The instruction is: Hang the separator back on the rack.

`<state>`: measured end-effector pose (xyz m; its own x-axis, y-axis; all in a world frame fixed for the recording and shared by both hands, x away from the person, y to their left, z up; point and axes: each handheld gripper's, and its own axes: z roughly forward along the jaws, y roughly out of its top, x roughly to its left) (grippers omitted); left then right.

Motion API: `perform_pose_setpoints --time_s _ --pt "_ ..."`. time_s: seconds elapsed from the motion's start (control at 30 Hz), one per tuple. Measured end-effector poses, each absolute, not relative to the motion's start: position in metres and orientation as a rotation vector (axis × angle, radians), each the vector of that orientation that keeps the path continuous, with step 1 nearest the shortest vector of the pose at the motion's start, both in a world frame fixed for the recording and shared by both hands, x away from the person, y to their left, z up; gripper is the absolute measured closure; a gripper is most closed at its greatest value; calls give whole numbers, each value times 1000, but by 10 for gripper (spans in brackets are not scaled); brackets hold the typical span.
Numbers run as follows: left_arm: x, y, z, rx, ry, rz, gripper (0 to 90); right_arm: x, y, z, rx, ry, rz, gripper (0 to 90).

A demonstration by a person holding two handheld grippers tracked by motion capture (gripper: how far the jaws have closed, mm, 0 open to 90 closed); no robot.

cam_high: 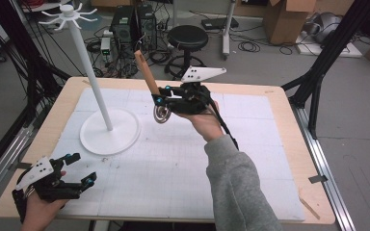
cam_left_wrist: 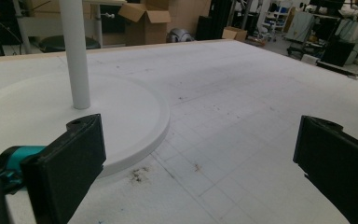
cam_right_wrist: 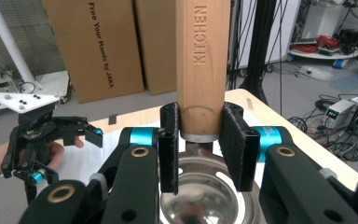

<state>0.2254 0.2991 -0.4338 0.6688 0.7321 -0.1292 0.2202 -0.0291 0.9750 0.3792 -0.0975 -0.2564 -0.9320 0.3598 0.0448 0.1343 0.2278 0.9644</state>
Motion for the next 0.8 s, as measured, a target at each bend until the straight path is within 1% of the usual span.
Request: perform_pose_setpoints --time_s 0.8 --pt "222 304 -432 1561 810 496 27 385 -72 -237 479 2277 1787 699"
